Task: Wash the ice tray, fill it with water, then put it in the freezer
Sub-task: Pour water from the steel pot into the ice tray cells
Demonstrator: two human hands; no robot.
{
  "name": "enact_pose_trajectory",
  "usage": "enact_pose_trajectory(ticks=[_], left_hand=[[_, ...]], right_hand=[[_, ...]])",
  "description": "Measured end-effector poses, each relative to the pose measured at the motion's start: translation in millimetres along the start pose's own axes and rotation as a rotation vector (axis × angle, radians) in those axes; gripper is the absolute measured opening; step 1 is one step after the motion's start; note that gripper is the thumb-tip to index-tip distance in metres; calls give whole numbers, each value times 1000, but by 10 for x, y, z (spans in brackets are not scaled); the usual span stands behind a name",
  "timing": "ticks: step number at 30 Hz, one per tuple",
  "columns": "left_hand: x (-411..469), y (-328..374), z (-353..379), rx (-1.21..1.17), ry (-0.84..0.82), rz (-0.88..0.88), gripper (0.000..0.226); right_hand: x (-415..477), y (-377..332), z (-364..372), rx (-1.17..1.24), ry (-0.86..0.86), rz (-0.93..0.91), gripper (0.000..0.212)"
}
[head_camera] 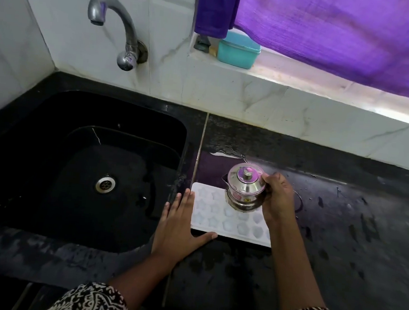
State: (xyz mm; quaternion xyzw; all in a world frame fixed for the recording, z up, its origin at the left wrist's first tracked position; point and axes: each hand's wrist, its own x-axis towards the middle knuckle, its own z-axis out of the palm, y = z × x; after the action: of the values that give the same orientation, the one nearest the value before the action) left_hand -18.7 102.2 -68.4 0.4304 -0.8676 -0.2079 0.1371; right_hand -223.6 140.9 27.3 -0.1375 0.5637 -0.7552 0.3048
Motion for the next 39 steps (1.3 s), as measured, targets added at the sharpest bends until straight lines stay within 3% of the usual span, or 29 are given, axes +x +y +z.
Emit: enact_pose_trajectory(ticks=[5, 39], left_hand=[[4, -7, 12, -7, 7, 2, 116], [-4, -7, -3, -18, -5, -6, 115]], right_hand=[[-11, 13, 34, -150, -14, 9, 36], [-13, -109, 271, -493, -58, -9, 35]])
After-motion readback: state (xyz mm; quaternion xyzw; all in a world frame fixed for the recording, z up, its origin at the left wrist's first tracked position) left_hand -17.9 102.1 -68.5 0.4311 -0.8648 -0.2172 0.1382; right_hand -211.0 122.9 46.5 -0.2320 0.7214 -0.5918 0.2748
